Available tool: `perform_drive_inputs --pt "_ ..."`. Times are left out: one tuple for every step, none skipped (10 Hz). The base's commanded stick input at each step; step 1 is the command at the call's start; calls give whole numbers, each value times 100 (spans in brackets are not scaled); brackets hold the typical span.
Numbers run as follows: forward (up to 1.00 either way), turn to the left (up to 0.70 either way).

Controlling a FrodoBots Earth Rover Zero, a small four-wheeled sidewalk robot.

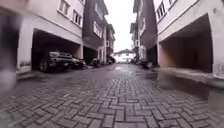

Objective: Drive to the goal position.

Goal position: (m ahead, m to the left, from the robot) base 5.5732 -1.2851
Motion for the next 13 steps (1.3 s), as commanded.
perform_drive_inputs --pt "70 0" --pt "70 0" --pt "70 0" --pt "70 0" --pt "70 0" --pt "70 -12" --pt "70 -31" --pt "70 -21" --pt "70 -6" --pt "70 0" --pt "70 0" --pt "70 0" --pt "70 0"
